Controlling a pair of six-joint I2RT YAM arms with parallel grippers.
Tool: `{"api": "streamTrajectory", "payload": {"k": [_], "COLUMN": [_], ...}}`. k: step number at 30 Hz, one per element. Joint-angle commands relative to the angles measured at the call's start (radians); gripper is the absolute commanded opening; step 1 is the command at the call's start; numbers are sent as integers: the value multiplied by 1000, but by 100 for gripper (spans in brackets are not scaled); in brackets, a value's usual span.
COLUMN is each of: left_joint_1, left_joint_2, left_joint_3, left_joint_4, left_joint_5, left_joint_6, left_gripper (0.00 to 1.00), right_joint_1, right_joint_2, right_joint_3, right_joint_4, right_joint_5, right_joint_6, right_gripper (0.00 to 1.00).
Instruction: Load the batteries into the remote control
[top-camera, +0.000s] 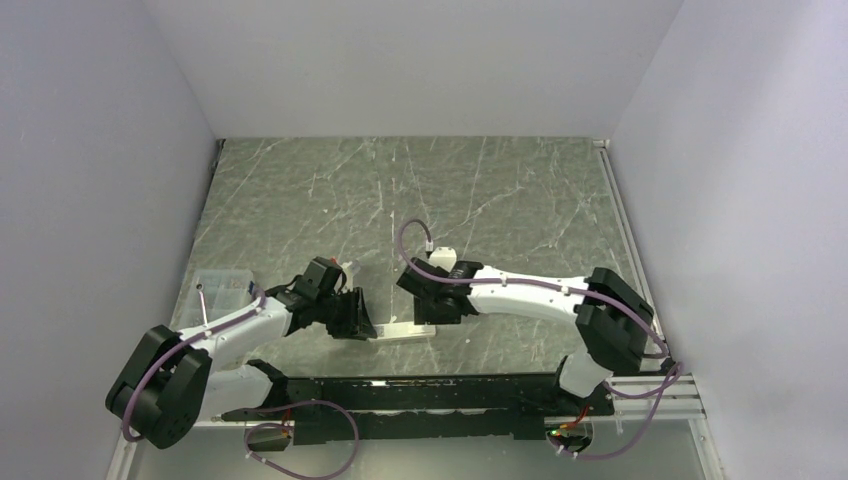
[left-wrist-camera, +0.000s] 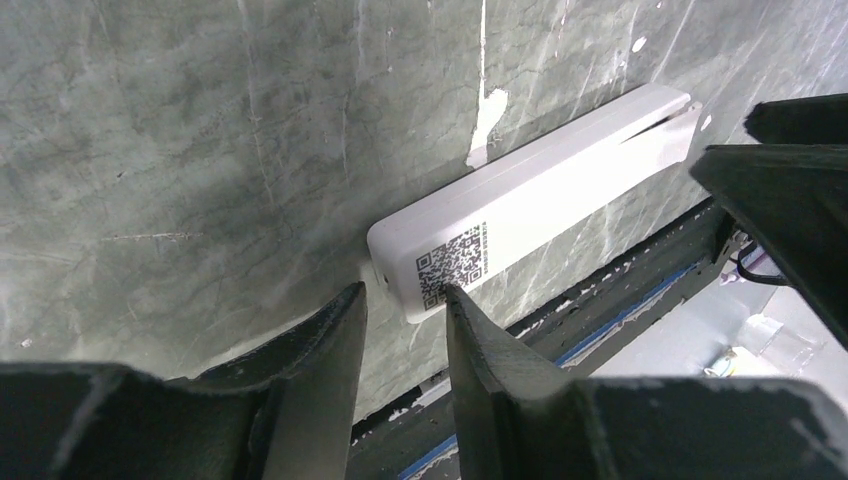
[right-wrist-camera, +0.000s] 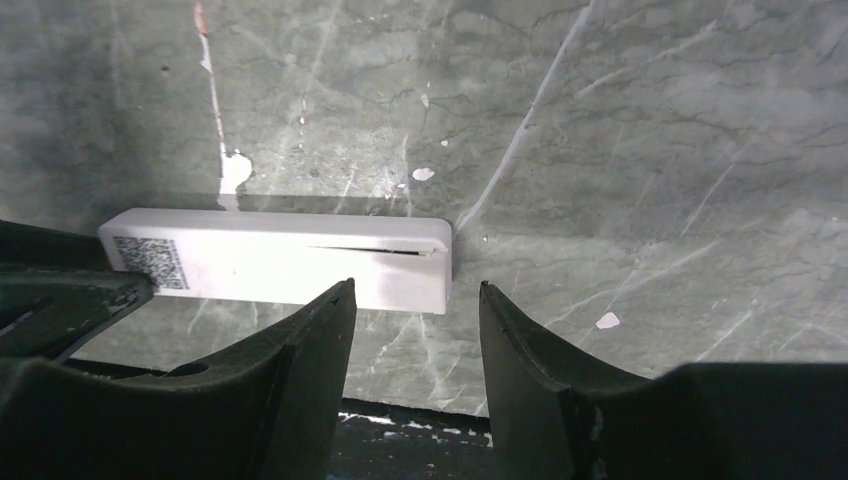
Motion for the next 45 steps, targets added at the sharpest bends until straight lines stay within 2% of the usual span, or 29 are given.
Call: {"api": "streamTrajectory", "payload": {"k": [1,10,21,30,45], "left_joint_1": [-5,-5,-5,-6,-5], "left_joint_2": [-31,-50,-44,-42,-66], "left_joint_3": [49,73,70,71,158], "left_joint_4": [-31,-61,-64,-67,-154], "left_joint_5": [-16,-31,-37,-39,-76], "left_joint_6": [-11,-21,-23,-20,-2], "left_gripper": [42,45,46,47,67], "right_joint_1": [-4,-12,-23,-24,-27], "right_joint_2": [-86,-113,-31,14,-76], "right_joint_3": [-10,-57,-57,-53,-10], "right_joint_4": [3,53,167,156,96], "right_joint_5": [70,53,-61,-77,37], "right_joint_6": [-25,-48,-84,-93,-149], "right_gripper": [52,53,52,52,60]}}
